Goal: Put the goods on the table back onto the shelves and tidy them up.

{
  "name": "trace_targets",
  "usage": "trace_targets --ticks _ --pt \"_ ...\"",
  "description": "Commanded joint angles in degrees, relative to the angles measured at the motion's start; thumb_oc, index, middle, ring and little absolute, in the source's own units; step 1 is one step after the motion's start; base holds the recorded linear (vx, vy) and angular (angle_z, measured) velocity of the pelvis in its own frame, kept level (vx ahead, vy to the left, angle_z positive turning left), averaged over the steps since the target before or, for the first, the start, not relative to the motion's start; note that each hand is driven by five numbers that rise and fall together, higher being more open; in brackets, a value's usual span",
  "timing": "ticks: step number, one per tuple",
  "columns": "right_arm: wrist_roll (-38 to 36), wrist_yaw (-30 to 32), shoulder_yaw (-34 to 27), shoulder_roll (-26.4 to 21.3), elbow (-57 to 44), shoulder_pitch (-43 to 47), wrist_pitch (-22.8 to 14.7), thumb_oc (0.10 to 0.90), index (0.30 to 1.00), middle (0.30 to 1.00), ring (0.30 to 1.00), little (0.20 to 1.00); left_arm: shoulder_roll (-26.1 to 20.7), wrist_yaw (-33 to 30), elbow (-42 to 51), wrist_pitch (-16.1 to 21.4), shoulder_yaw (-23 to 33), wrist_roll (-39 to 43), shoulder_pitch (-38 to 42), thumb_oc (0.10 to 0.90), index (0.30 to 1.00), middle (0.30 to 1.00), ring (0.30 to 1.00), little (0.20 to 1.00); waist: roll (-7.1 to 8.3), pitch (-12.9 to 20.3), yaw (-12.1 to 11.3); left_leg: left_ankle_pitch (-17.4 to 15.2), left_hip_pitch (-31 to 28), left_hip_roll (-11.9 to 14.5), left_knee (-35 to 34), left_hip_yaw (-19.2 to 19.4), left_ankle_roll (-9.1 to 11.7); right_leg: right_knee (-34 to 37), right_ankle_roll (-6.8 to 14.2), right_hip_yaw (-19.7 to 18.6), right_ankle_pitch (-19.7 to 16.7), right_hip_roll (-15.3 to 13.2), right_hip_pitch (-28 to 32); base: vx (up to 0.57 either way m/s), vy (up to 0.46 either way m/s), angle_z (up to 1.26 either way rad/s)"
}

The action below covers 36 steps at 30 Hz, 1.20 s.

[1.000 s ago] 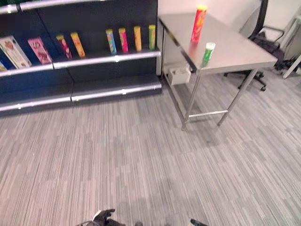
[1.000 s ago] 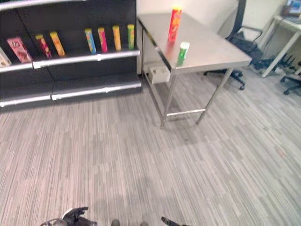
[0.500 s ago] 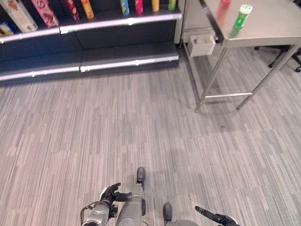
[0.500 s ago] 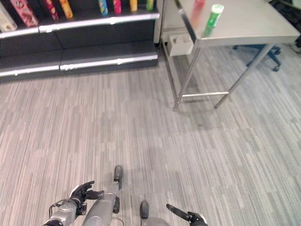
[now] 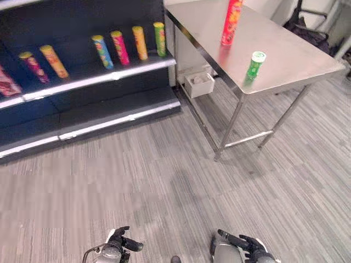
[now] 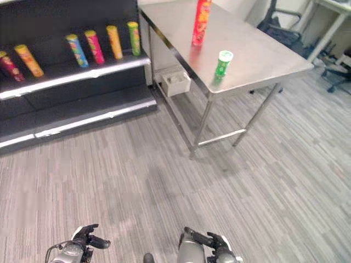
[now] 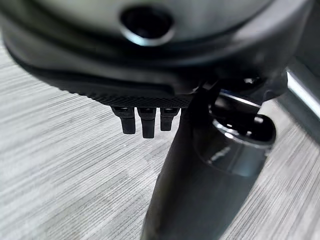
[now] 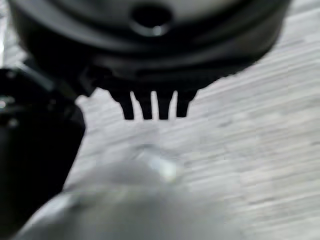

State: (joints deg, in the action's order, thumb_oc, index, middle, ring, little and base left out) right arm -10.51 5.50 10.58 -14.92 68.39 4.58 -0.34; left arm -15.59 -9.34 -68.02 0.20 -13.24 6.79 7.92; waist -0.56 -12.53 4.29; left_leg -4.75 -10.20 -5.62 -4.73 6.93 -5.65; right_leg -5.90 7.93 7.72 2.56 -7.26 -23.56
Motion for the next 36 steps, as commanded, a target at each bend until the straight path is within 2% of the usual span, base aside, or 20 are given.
trace_targets --ticks 1,4,6,7,8,9,11,13,14,15,18,20,21,22,23,26,31,32,34,36 --pt "-0.1 1.4 0.4 -2.8 3.8 -2.8 1.4 0.8 0.9 0.9 0.9 0.9 -0.3 -0.1 0.6 2.1 -0.4 -2.7 1.1 0.8 0.9 0.9 0.9 0.9 1.61 -1.1 1.6 -0.8 0.4 2.0 -0.3 -3.2 5.5 9.9 2.6 -1.2 -11.8 3.3 10.0 0.59 -0.258 0.77" --pt "-0.1 1.4 0.3 -2.9 4.8 -3.7 1.3 0.8 0.9 0.9 0.9 0.9 0.7 0.2 -0.8 2.3 -0.8 -3.6 0.6 0.8 0.9 0.9 0.9 0.9 2.13 -0.1 1.8 -2.9 -1.6 2.0 -0.3 -4.2 5.7 10.9 1.8 -0.8 -13.5 3.4 11.3 0.26 -0.168 0.9" --pt "-0.4 1.4 0.2 -3.3 4.9 -3.7 1.1 0.8 0.9 0.9 0.9 0.9 1.2 0.2 -1.0 2.2 -0.8 -3.3 0.5 0.8 0.9 0.9 0.9 0.9 1.77 0.3 2.1 -3.1 -2.4 2.9 -0.3 -4.8 6.0 10.7 1.3 -1.3 -13.5 4.0 12.1 0.22 -0.16 0.28" --pt "-0.8 1.4 -0.1 -3.9 4.9 -4.1 0.9 0.8 0.9 0.9 0.9 0.9 2.0 0.5 -1.0 2.2 -0.7 -2.8 -0.2 0.8 0.9 0.9 0.9 0.9 1.26 1.5 2.3 -3.8 -3.3 4.4 0.5 -5.0 6.7 10.2 0.5 -1.7 -13.0 4.7 13.8 0.38 -0.285 0.05" --pt "-1.4 1.5 -0.3 -4.7 4.6 -3.7 0.6 0.8 0.9 0.9 0.9 0.9 2.7 0.8 -1.3 2.2 -0.7 -2.1 -0.9 0.8 0.9 0.9 0.9 0.9 0.87 2.0 2.4 -4.0 -2.1 5.5 5.0 -5.2 7.6 9.6 -0.6 -2.2 -11.9 5.3 15.1 0.38 -0.286 0.13" --pt "-1.4 1.5 -0.3 -4.7 4.6 -3.8 0.6 0.8 0.9 0.9 0.9 0.9 2.7 0.8 -1.3 2.2 -0.7 -2.1 -0.9 0.8 0.9 0.9 0.9 0.9 0.85 2.0 2.5 -4.1 -2.0 5.5 5.1 -5.2 7.6 9.6 -0.6 -2.2 -11.9 5.3 15.1 0.23 -0.189 0.08" --pt "-1.7 1.5 -0.2 -5.5 3.9 -3.5 0.1 0.8 0.9 0.9 0.9 0.9 3.0 1.2 -1.3 2.2 -0.7 -1.8 -1.2 0.8 0.9 0.9 0.9 0.9 0.86 2.3 2.4 -1.8 0.5 6.5 13.0 -4.4 9.6 9.8 -1.9 -2.3 -10.0 6.1 17.5 0.17 -0.184 0.01" --pt "-1.9 1.7 -0.1 -6.3 2.7 -3.1 0.1 0.8 0.9 0.9 0.9 0.9 3.0 1.1 0.1 2.3 -0.8 -0.2 -1.0 0.8 0.9 0.9 0.9 0.9 1.98 0.9 1.8 2.9 7.7 7.1 27.0 -4.2 10.5 10.0 -3.6 -2.5 -8.3 5.7 20.3 0.13 -0.262 0.03" --pt "-2.4 2.1 -0.1 -6.8 2.3 -2.4 0.1 0.8 0.9 0.9 0.9 0.9 3.0 0.6 1.0 2.4 -1.0 0.8 -0.7 0.8 0.9 0.9 0.9 0.9 2.89 0.1 1.1 5.1 12.6 7.9 34.4 -3.5 10.0 10.4 -4.6 -2.2 -7.1 5.6 22.1 0.12 -0.225 -0.04" --pt "-2.5 2.3 0.0 -7.0 2.3 -2.2 0.2 0.8 0.9 0.9 0.9 0.9 3.0 0.6 1.2 2.3 -1.0 0.9 -0.6 0.8 0.9 0.9 0.9 0.9 3.18 -0.1 0.8 4.3 14.7 8.3 35.0 -2.3 9.4 10.6 -4.7 -2.2 -6.6 5.4 22.9 0.15 -0.159 0.01" --pt "-2.8 2.4 -0.2 -7.2 2.3 -2.5 0.2 0.8 0.9 0.9 0.9 0.9 3.1 0.6 1.4 2.3 -0.8 1.4 -0.8 0.8 0.9 0.9 0.9 0.9 3.66 0.0 -0.2 1.9 16.2 9.3 23.9 -0.3 8.7 10.9 -3.8 -2.0 -5.5 4.3 24.7 0.19 0.022 0.01" --pt "-2.5 2.5 0.0 -7.4 2.7 -2.3 0.3 0.8 0.9 0.9 0.9 0.9 3.0 0.7 1.0 2.2 -0.7 1.6 -1.0 0.8 0.9 0.9 0.9 0.9 2.49 0.0 -1.4 4.9 16.2 8.6 13.8 -3.3 9.4 10.9 -3.6 -3.0 -5.0 5.1 25.2 0.19 0.114 -0.08" --pt "-2.1 2.8 0.1 -7.4 3.0 -2.3 0.4 0.8 0.9 0.9 0.9 0.9 3.0 0.6 0.7 2.3 -0.7 1.5 -1.1 0.8 0.9 0.9 0.9 0.9 1.84 -0.2 -1.9 7.3 16.0 8.0 9.7 -6.1 9.9 10.9 -3.6 -3.8 -4.5 5.6 25.9 0.16 0.122 -0.42" --pt "-1.9 3.0 -0.1 -7.5 3.2 -2.3 0.4 0.8 0.9 0.9 0.9 0.9 3.2 0.4 0.3 2.3 -1.0 1.3 -1.2 0.8 0.9 0.9 0.9 0.9 1.43 -0.2 -2.1 8.7 16.2 7.8 7.8 -7.8 10.3 10.9 -3.6 -4.3 -4.3 5.7 26.5 0.16 0.131 -0.65" --pt "-1.5 3.0 -0.3 -7.4 3.5 -2.4 0.5 0.8 0.9 0.9 0.9 0.9 3.5 0.4 -0.4 2.2 -1.0 0.9 -1.3 0.8 0.9 0.9 0.9 0.9 0.97 0.2 -2.0 8.7 15.2 8.0 5.3 -8.5 10.4 10.9 -3.3 -5.1 -3.8 5.9 26.9 0.13 0.14 -0.76" --pt "-1.6 4.1 -2.2 -7.5 3.8 -3.0 0.2 0.8 0.9 0.9 0.9 0.9 3.6 0.0 -1.8 2.1 -1.0 0.0 -1.9 0.8 0.9 0.9 0.9 0.9 0.13 1.1 -1.2 8.3 12.8 8.5 2.9 -7.8 10.3 10.9 -2.8 -6.8 -3.4 5.9 27.2 0.12 0.165 -0.85" --pt "-5.1 6.8 -11.7 -11.7 1.1 -5.7 -1.2 0.8 0.9 0.9 0.9 0.9 0.9 -0.8 -2.7 1.8 0.0 -4.0 -2.5 0.8 0.9 0.9 0.9 0.9 0.3 2.7 0.5 7.4 8.5 8.9 0.0 -1.8 9.8 10.9 -1.3 -10.6 -4.5 4.6 26.7 0.1 0.172 -0.66" --pt "-5.1 6.8 -11.8 -11.7 1.0 -5.8 -1.2 0.8 0.9 0.9 0.9 0.9 0.9 -0.8 -2.7 1.8 -0.1 -4.0 -2.5 0.8 0.9 0.9 0.9 0.9 0.28 2.7 0.3 7.4 8.3 8.9 0.0 -1.7 9.8 10.9 -1.3 -10.7 -4.5 4.7 26.7 0.09 0.169 -0.51" --pt "-4.6 9.5 -20.9 -18.0 -6.8 -10.3 -1.9 0.8 0.9 0.9 0.9 0.9 -0.6 -0.5 -2.5 1.7 2.0 -6.2 -3.9 0.8 0.9 0.9 0.9 0.9 0.49 3.6 1.9 5.5 6.2 8.6 -0.3 0.8 9.2 10.9 0.1 -12.6 -4.7 3.8 26.9 0.12 0.205 -0.48" --pt "-2.9 12.0 -27.1 -22.2 -15.8 -13.0 -2.4 0.8 0.9 0.9 0.9 0.9 -0.4 -0.5 -1.8 1.9 3.5 -6.4 -4.9 0.8 0.9 0.9 0.9 0.9 0.56 4.2 2.7 4.7 5.7 8.2 -0.3 2.1 8.7 10.8 0.8 -13.8 -5.1 3.3 26.6 0.08 0.143 -0.37"
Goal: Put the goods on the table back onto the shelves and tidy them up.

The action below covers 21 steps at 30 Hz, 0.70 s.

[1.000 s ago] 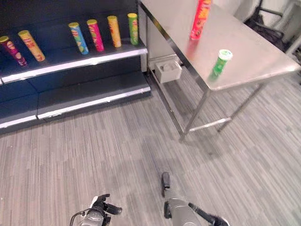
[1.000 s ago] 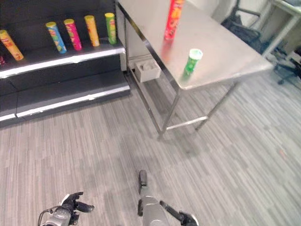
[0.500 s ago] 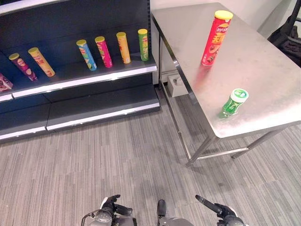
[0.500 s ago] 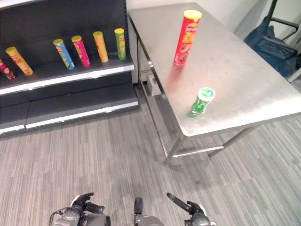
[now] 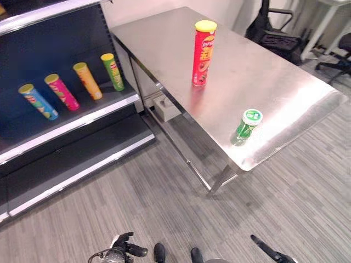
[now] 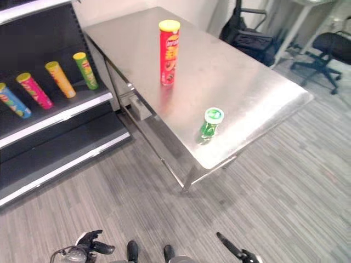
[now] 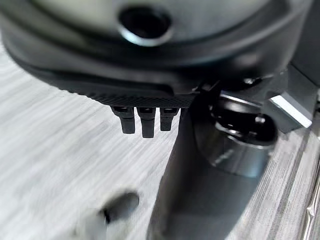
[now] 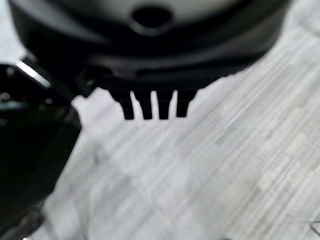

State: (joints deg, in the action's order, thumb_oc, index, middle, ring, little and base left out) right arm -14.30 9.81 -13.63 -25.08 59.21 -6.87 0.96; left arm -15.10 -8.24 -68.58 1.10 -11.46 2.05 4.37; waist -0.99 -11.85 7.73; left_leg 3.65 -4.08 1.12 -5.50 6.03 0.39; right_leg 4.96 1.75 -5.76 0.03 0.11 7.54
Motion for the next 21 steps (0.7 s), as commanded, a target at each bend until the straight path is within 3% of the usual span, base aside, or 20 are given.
trace_targets --ticks 1,2,4,5,7,10,14,21 --pt "1.6 8.9 -6.2 -13.7 -11.8 -2.7 -4.2 0.8 0.9 0.9 0.9 0.9 -0.6 -1.5 -0.8 1.0 2.3 -1.7 -1.9 0.8 0.9 0.9 0.9 0.9 0.95 3.6 -0.4 -4.0 -0.9 1.4 0.5 3.6 2.4 -0.1 7.2 -0.8 -2.7 -4.1 -4.6 0.03 0.08 -0.54" --pt "1.6 8.9 -6.2 -13.7 -11.8 -2.8 -4.2 0.8 0.9 0.9 0.9 0.9 -0.6 -1.5 -0.8 1.0 2.3 -1.7 -1.9 0.8 0.9 0.9 0.9 0.9 0.94 3.6 -0.5 -4.0 -0.8 1.4 0.5 3.6 2.4 -0.1 7.2 -0.9 -2.7 -4.1 -4.7 0.03 0.106 -0.56" --pt "1.5 9.7 -12.8 -17.1 -26.1 -3.5 -7.7 0.8 0.9 0.9 0.9 0.9 0.2 -1.4 -1.0 1.1 3.4 -2.1 -2.4 0.8 0.9 0.9 0.9 0.9 0.98 3.7 0.6 -5.1 -1.6 1.1 0.5 5.0 1.8 -0.3 7.9 -1.8 -2.6 -4.6 -5.0 0.02 0.094 -0.3" --pt "1.5 9.7 -13.0 -17.0 -26.3 -3.6 -7.6 0.8 0.9 0.9 0.9 0.9 0.2 -1.4 -1.1 1.1 3.4 -2.1 -2.4 0.8 0.9 0.9 0.9 0.9 0.99 3.7 0.5 -4.9 -1.4 1.1 0.5 5.0 1.9 -0.2 7.8 -1.9 -2.9 -4.5 -5.2 0.02 0.048 -0.18" --pt "2.4 5.4 -14.1 -20.5 -38.3 -2.6 -10.0 0.8 0.9 0.9 0.9 0.9 0.3 -0.1 -1.4 1.4 3.3 -3.4 -2.8 0.8 0.9 0.9 0.9 0.9 1.1 4.2 0.7 -5.7 -2.1 1.0 0.5 5.7 1.7 -0.2 8.1 -2.0 -2.7 -4.8 -5.2 0.04 0.034 -0.3" --pt "-2.6 -3.8 -13.0 -23.9 -57.3 0.4 -13.0 0.8 0.9 0.9 0.9 0.9 0.0 2.4 1.9 2.4 1.6 -4.7 -3.2 0.8 0.9 0.9 0.9 0.9 1.53 5.4 -0.3 -5.8 -2.6 1.1 0.5 5.7 1.8 0.0 8.1 -1.4 -2.9 -5.2 -5.1 0.06 0.01 -0.11" --pt "-3.4 -5.2 -11.2 -24.0 -58.4 1.8 -13.0 0.8 0.9 0.9 0.9 0.9 0.2 3.0 2.6 2.7 0.7 -4.8 -3.9 0.8 0.9 0.9 0.9 0.9 1.71 5.9 -1.2 -5.8 -2.8 1.2 0.5 5.2 1.9 0.0 8.0 -0.2 -2.6 -5.5 -4.5 0.03 -0.014 0.15" --pt "1.6 -3.9 -5.4 -26.0 -53.5 7.0 -11.8 0.8 0.9 0.9 0.9 0.9 0.1 2.7 2.5 2.4 0.4 -4.9 -5.8 0.8 0.9 0.9 0.9 0.9 1.73 6.1 -3.6 -5.4 -2.9 1.4 0.5 2.9 2.3 0.0 7.2 2.7 -1.7 -5.6 -2.8 0.02 -0.045 0.23"
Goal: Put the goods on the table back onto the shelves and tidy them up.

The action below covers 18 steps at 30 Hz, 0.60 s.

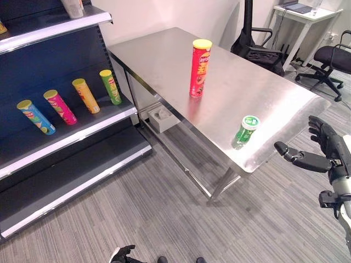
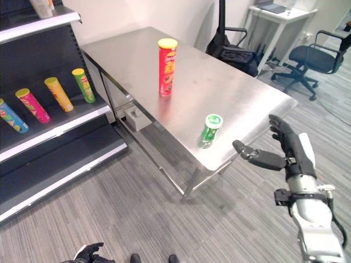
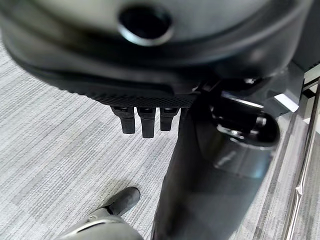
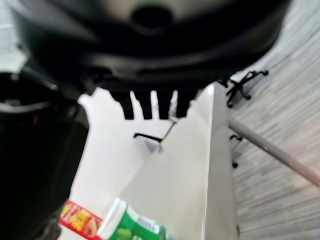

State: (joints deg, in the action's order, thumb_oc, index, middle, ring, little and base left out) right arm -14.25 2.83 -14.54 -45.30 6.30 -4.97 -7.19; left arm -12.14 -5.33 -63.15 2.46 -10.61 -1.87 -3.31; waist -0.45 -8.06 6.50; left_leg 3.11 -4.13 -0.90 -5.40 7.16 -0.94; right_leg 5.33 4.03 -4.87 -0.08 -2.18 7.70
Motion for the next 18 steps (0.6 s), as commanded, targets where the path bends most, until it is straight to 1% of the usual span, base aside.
trace_targets --ticks 1,4,9,18 --pt "2.5 4.3 -3.6 -5.9 1.8 6.4 -3.7 0.8 0.9 0.9 0.9 0.9 -3.0 -0.4 -3.2 1.0 -0.5 -1.0 1.5 0.8 0.9 0.9 0.9 0.9 1.16 2.3 -2.8 -4.7 -2.8 3.4 0.4 1.2 3.7 -0.3 4.8 2.5 -1.4 -3.2 -2.6 0.04 -0.098 0.51" --pt "4.4 5.7 0.1 -7.4 5.7 10.2 -3.5 0.8 0.9 0.9 0.9 0.9 -3.2 -0.9 -3.8 0.9 -0.5 -0.5 0.7 0.8 0.9 0.9 0.9 0.9 1.15 2.1 -4.2 -4.3 -2.7 3.5 0.4 0.1 4.0 -0.3 4.6 3.9 -1.1 -3.2 -2.0 0.01 -0.077 0.2" --pt "6.8 7.3 3.3 -9.5 9.4 13.3 -3.1 0.8 0.9 0.9 0.9 0.9 -3.1 -1.3 -4.0 0.7 -0.9 -0.2 -0.2 0.8 0.9 0.9 0.9 0.9 1.19 1.9 -5.1 -3.8 -2.3 3.7 0.4 -1.1 4.3 -0.3 4.3 5.3 -0.9 -3.0 -1.6 0.0 -0.039 0.17" --pt "9.1 8.9 6.4 -10.6 12.4 16.8 -2.7 0.8 0.9 0.9 0.9 0.9 -3.2 -2.1 -4.4 0.5 -0.9 0.3 -1.0 0.8 0.9 0.9 0.9 0.9 1.42 1.8 -5.8 -3.6 -2.1 3.9 0.4 -2.5 4.5 -0.3 4.1 6.8 -0.4 -2.8 -1.0 0.02 -0.027 0.11"
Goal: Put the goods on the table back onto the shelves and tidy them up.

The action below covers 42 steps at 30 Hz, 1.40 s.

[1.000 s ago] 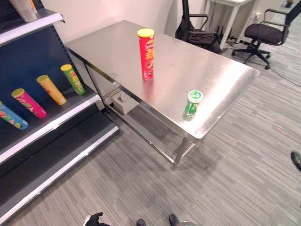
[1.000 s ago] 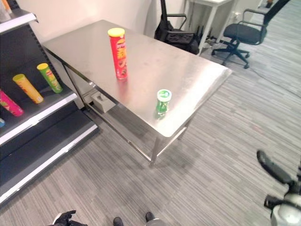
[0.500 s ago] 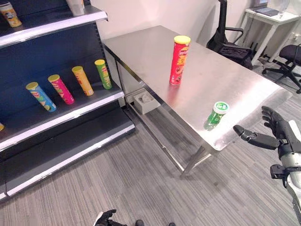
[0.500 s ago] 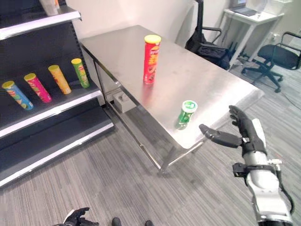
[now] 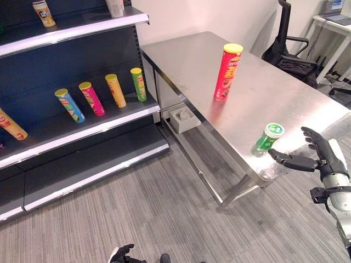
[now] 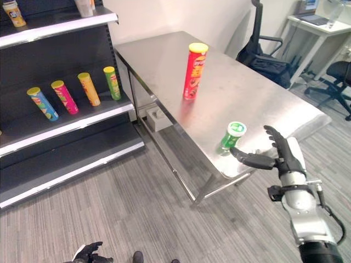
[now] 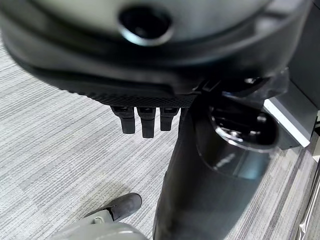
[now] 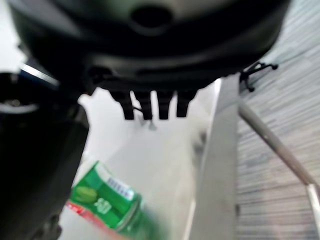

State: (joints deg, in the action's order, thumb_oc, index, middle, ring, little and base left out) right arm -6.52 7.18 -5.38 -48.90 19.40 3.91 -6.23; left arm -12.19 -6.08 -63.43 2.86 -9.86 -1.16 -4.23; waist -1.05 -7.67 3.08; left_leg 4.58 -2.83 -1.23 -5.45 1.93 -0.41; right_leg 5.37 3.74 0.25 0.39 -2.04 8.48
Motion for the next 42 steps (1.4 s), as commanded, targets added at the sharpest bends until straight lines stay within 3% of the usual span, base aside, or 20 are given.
trace_targets --ticks 1,24,25,26,27,33,42 --pt "1.8 4.7 -2.5 -7.2 -0.2 8.1 -3.6 0.8 0.9 0.9 0.9 0.9 -3.2 -1.3 -4.1 0.2 -1.6 -0.4 -0.3 0.8 0.9 0.9 0.9 0.9 2.05 1.4 -2.5 -5.0 -3.3 4.3 0.5 2.6 4.0 -0.4 4.3 1.9 -0.8 -3.0 -1.7 0.02 -0.021 0.08" --pt "5.7 9.3 2.6 -5.2 4.5 14.1 -2.2 0.8 0.9 0.9 0.9 0.9 -3.3 -3.5 -4.6 -0.2 0.8 2.9 -2.7 0.8 0.9 0.9 0.9 0.9 2.68 1.1 -5.0 -5.1 -3.4 4.4 0.5 0.5 4.0 -0.4 4.0 3.9 0.2 -2.7 -0.9 0.01 -0.008 0.05" --pt "6.0 9.6 2.7 -5.2 4.6 14.4 -2.2 0.775 0.862 0.862 0.862 0.862 -3.3 -3.5 -4.5 -0.2 0.7 2.8 -2.8 0.8 0.9 0.9 0.9 0.9 2.7 1.2 -5.2 -5.1 -3.4 4.4 0.5 0.5 4.0 -0.4 4.0 3.9 0.2 -2.7 -0.8 0.01 -0.008 0.07" --pt "6.4 9.8 2.9 -5.2 4.6 14.7 -2.1 0.521 0.481 0.481 0.481 0.481 -3.4 -3.5 -4.5 -0.2 0.7 2.8 -2.8 0.8 0.9 0.9 0.9 0.9 2.7 1.1 -5.3 -5.1 -3.4 4.4 0.5 0.5 4.0 -0.4 4.0 4.0 0.2 -2.7 -0.7 0.01 -0.009 0.03" --pt "6.5 9.9 3.6 -5.2 4.8 15.4 -2.0 0.4 0.3 0.3 0.3 0.3 -3.6 -3.7 -4.3 -0.2 0.8 2.9 -2.8 0.8 0.9 0.9 0.9 0.9 2.76 1.1 -5.4 -5.1 -3.4 4.4 0.5 0.4 4.0 -0.4 3.9 4.1 0.2 -2.7 -0.7 0.0 0.0 0.0" --pt "7.3 9.5 3.1 -6.2 3.7 14.5 -1.8 0.4 0.3 0.3 0.3 0.3 -3.6 -3.9 -4.1 -0.3 1.2 3.1 -2.8 0.8 0.9 0.9 0.9 0.9 3.03 1.2 -5.4 -5.1 -3.5 4.4 0.5 0.1 4.1 -0.4 3.8 4.4 0.4 -2.6 -0.5 0.01 -0.011 0.04" --pt "10.0 10.6 -3.5 -8.8 -1.0 9.2 -1.7 0.4 0.3 0.3 0.3 0.3 -3.7 -4.0 -3.8 -0.5 2.1 2.2 -2.8 0.8 0.9 0.9 0.9 0.9 3.15 1.2 -4.6 -5.2 -3.6 4.7 0.5 -0.1 4.3 -0.4 3.7 4.6 0.6 -2.3 -0.4 0.0 -0.012 0.02"
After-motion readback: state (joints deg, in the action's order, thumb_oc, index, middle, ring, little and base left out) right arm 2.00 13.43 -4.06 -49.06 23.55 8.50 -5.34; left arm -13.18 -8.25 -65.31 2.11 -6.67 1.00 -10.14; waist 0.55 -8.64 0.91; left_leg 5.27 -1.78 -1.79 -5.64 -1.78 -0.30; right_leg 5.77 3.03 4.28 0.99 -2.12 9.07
